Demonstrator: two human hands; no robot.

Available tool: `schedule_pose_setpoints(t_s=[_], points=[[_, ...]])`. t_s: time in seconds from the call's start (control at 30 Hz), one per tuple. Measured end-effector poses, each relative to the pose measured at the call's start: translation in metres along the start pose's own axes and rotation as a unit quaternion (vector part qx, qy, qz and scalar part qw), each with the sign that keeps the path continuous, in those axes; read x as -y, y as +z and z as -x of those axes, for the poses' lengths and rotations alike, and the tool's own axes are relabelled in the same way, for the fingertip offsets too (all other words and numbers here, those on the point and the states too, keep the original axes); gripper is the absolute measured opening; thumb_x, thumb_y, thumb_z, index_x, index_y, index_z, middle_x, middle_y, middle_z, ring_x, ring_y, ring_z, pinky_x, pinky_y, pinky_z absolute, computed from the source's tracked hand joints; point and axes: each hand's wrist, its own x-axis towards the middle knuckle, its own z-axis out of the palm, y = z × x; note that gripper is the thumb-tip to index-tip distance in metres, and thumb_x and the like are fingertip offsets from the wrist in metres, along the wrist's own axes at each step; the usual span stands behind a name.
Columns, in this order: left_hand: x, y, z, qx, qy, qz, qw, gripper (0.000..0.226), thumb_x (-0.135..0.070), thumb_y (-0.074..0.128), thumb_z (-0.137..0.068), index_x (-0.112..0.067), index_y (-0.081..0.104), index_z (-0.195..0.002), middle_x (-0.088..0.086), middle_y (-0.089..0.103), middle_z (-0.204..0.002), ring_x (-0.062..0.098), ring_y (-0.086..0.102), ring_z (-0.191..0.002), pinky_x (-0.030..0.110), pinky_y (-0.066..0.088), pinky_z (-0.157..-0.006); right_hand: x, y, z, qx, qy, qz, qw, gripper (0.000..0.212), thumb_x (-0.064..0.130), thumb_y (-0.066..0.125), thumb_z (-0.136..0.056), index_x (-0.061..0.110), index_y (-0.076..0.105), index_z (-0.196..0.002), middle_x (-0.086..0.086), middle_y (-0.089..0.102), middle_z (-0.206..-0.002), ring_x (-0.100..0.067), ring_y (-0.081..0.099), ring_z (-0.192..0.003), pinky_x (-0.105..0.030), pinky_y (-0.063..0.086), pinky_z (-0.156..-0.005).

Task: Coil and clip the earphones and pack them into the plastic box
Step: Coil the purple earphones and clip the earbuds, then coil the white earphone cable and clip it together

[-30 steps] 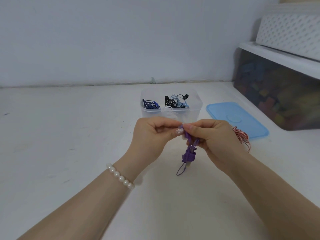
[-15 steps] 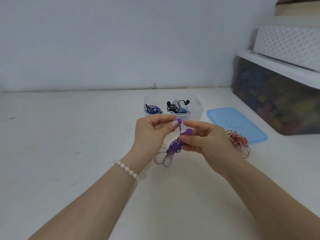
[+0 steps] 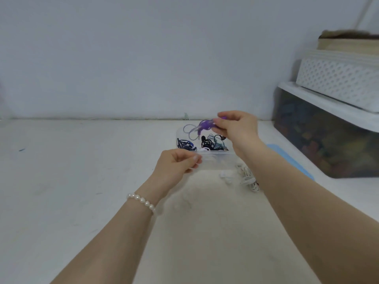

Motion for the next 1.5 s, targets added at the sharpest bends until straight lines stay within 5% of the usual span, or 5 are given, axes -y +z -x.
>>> schedule_pose_setpoints(t_s=[0.27,0.5,0.87,1.23,1.5], points=[[0.003,0.001,0.000,0.017,0.001,-0.045,0.999,0.008,-0.002,0.063,-0.083,-0.006,0.071,-0.082,-0.006,0.069,-0.068,0.000,0.060,-0.057,0.015,0.049,-0.061,-0.031,0.013,-0.024,0.097,-0.071,0.309,0.943,0.031,0.005,0.061,-0.079,0.012,0.067,-0.109,-0.002,0.069,-0.104,-0.016,0.061,-0.098,-0.030,0.044,-0.098],[0.003,0.003,0.003,0.022,-0.002,-0.081,0.996,0.005,-0.006,0.066,-0.082,-0.007,0.071,-0.083,0.005,0.067,-0.073,-0.002,0.058,-0.055,0.013,0.046,-0.058,-0.017,-0.008,-0.027,0.167,-0.105,0.567,0.800,0.039,0.032,0.058,-0.087,0.004,0.062,-0.114,-0.013,0.063,-0.119,-0.028,0.055,-0.112,-0.035,0.044,-0.095],[0.005,0.010,0.007,0.047,-0.010,-0.111,0.993,0.010,-0.003,0.073,-0.074,-0.005,0.072,-0.084,-0.009,0.063,-0.056,-0.001,0.055,-0.051,0.008,0.043,-0.054,0.009,-0.095,-0.008,0.070,-0.109,0.425,0.896,0.004,0.013,0.071,-0.077,0.016,0.070,-0.079,0.003,0.068,-0.074,-0.011,0.058,-0.073,-0.023,0.041,-0.075],[0.003,0.009,0.015,0.048,-0.013,-0.118,0.992,0.008,-0.005,0.071,-0.077,-0.004,0.071,-0.085,-0.014,0.054,-0.040,-0.002,0.046,-0.033,0.010,0.032,-0.034,-0.005,-0.113,0.025,0.227,-0.008,0.631,0.742,0.026,0.023,0.085,-0.059,0.023,0.067,-0.078,0.007,0.056,-0.071,-0.010,0.051,-0.063,-0.021,0.036,-0.052],[-0.002,0.005,0.011,0.012,0.024,-0.030,0.999,0.012,-0.005,0.066,-0.080,-0.013,0.071,-0.087,0.004,0.070,-0.087,0.012,0.061,-0.081,0.021,0.047,-0.077,0.030,-0.100,0.034,0.189,-0.094,0.522,0.826,0.009,0.027,0.076,-0.072,0.020,0.071,-0.071,-0.004,0.068,-0.075,-0.013,0.055,-0.068,-0.028,0.043,-0.068]])
